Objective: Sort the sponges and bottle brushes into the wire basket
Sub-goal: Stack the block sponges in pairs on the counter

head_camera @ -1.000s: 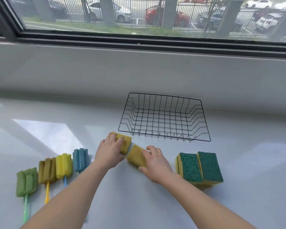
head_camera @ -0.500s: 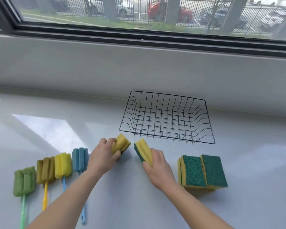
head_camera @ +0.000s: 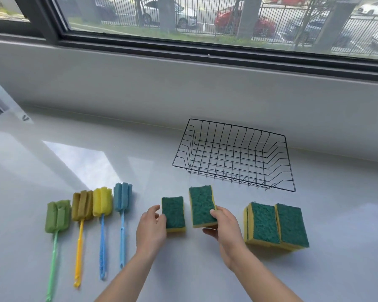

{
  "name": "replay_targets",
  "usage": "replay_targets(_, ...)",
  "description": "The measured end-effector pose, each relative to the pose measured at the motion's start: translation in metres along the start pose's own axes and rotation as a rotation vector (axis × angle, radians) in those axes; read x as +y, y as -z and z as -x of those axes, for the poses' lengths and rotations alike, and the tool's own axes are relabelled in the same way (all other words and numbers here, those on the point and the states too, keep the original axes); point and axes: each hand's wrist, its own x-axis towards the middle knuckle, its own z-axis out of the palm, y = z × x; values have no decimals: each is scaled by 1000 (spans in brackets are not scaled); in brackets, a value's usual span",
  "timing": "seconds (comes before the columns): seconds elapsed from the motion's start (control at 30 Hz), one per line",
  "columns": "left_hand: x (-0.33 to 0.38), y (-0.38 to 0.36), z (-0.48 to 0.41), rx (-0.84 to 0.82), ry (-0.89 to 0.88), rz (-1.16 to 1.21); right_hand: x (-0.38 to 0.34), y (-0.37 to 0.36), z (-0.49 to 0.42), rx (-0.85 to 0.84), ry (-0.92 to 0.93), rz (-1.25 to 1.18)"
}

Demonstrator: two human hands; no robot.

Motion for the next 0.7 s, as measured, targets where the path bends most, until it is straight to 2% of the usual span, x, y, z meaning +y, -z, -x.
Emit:
replay_targets(0.13,3,1,3,-94,58,211,-4,-19,-5,-65,5,9)
replay_targets(0.37,9,4,9,-163,136,384,9,-50,-12,29,74,300)
replay_targets(0.5,10,4,8,-143,113,410,17,-51,-8,4,162,517)
replay_targets(0.6,10,5,7,-156,79,387,16,-50,-8,4,194,589)
replay_targets(0.7,12,5,6,-195,79,326,13,-49,-6,-44,125,555)
